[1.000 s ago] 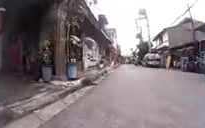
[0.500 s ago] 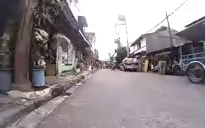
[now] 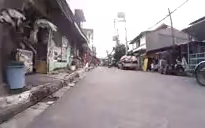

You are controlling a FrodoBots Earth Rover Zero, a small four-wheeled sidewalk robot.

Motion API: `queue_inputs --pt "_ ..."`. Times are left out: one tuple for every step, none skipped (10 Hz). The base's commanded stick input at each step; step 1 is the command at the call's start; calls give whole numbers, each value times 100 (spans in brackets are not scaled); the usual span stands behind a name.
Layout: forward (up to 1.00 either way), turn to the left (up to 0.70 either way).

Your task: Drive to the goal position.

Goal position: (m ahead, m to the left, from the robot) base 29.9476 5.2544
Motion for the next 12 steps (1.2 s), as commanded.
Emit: queue_inputs --pt "100 0" --pt "100 0" --pt "100 0" --pt "100 0" --pt "100 0" --pt "100 0" --pt "100 0" --pt "100 0" --pt "100 0" --pt "100 0" --pt "100 -17" --pt "100 -27"
